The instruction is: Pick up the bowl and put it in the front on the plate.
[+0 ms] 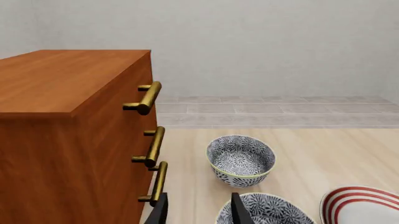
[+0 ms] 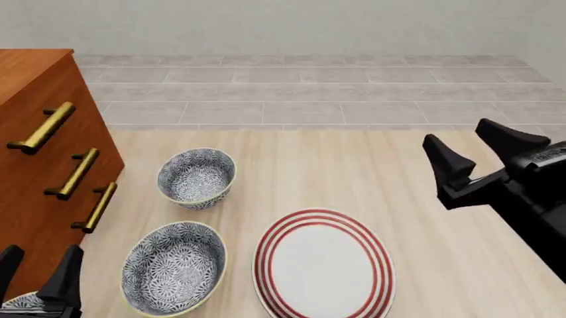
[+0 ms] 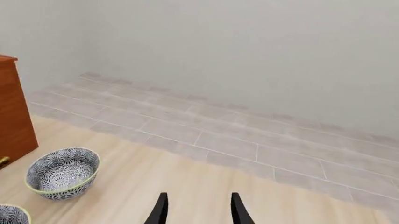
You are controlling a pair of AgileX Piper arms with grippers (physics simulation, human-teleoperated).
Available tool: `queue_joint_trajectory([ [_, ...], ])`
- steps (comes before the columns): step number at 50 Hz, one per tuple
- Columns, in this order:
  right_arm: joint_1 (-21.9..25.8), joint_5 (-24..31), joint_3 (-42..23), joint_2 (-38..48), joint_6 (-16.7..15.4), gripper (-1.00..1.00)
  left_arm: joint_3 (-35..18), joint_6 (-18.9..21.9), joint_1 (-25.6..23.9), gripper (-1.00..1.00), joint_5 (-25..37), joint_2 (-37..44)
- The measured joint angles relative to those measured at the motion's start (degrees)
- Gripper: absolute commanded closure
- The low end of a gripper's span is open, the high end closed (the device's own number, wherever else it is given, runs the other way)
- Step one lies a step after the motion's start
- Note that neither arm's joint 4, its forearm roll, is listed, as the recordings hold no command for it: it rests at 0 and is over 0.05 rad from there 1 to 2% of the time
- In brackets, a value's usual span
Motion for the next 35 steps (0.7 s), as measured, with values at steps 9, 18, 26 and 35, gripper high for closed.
queue_joint_trajectory([
  [9, 1.96, -0.06, -4.16, 5.96, 0.62, -1.00, 0.00, 0.00, 0.00, -1.00, 0.00, 0.00],
  [18, 3.67, 0.61, -8.61, 11.30, 2.23, -1.00, 0.00, 0.00, 0.00, -1.00, 0.00, 0.00],
  [26, 5.28, 2.29, -13.01, 15.64, 3.68, -1.00, 0.00, 0.00, 0.00, -1.00, 0.00, 0.00],
  [35, 6.80, 4.23, -17.52, 20.07, 4.16, -1.00, 0.00, 0.00, 0.00, -1.00, 0.00, 0.00],
])
